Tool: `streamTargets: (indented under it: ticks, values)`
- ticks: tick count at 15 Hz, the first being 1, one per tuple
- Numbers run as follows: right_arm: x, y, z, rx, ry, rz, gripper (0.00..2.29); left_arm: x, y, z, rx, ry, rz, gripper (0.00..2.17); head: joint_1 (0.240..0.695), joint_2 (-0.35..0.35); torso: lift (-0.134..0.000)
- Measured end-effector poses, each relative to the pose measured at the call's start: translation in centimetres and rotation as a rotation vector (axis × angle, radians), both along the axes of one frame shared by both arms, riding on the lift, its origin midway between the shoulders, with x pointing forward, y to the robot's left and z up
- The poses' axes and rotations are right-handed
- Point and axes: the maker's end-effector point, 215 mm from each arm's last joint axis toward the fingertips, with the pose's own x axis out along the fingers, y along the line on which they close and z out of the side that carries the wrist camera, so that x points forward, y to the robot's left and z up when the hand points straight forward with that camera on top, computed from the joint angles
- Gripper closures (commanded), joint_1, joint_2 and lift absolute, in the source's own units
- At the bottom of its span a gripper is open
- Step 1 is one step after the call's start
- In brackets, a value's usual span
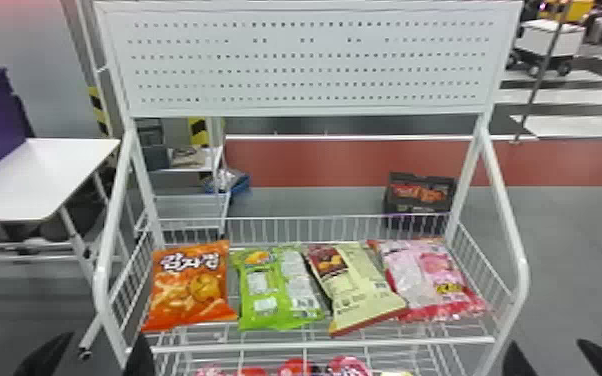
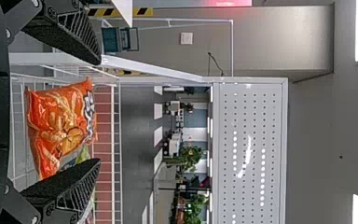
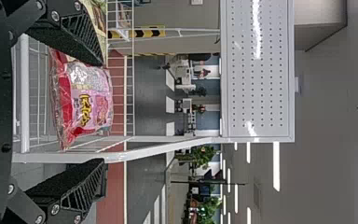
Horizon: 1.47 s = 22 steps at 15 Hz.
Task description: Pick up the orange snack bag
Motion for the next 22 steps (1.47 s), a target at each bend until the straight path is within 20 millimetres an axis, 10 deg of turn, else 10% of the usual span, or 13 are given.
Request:
streamTargets:
  ticks: [17,22]
  values:
    - [-0.2,-0.1,0.4,0.007,-0.004,0.0,0.17,-0.1,0.0,0.0,0.003,0.002,-0.002,0.16,0.499,0.0,0.0]
    - [0.0,-0.1,0.2,0.004,-0.006,-0.001,0.17,1.4,-3.1,-1.1,-0.001,0.025,-0.057,0.16,0.499,0.0,0.0]
